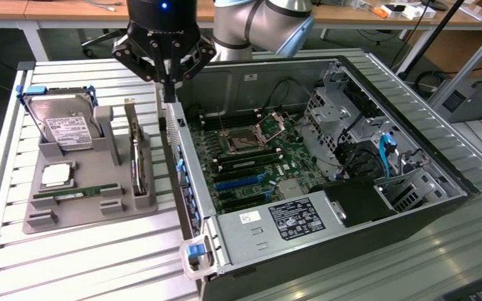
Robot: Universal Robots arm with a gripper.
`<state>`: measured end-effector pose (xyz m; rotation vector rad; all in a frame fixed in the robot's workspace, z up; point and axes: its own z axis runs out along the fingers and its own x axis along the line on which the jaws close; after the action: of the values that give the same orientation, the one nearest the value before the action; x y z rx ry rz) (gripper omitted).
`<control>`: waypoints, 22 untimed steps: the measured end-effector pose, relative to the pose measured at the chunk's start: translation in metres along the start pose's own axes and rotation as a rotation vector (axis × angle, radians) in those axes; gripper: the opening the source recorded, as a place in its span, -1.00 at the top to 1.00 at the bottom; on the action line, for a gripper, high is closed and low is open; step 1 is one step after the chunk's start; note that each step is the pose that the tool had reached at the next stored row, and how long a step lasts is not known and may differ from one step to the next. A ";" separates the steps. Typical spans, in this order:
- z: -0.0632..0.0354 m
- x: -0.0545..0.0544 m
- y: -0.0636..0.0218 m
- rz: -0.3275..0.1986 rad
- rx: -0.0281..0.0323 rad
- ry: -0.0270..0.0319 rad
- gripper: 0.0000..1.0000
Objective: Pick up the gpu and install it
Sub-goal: 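Reach for the gpu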
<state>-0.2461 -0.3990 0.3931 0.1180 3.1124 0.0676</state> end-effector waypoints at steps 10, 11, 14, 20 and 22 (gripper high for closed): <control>-0.0002 0.008 -0.0006 0.000 0.0001 0.0000 0.79; -0.0002 0.009 -0.0007 0.000 0.0000 0.0000 0.79; -0.0003 0.011 -0.0008 0.000 0.0000 0.0000 0.79; -0.0004 0.016 -0.0012 0.000 0.0001 0.0000 0.79; -0.0005 0.017 -0.0013 0.000 0.0001 0.0001 0.79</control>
<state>-0.2634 -0.3989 0.3931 0.1180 3.1125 0.0674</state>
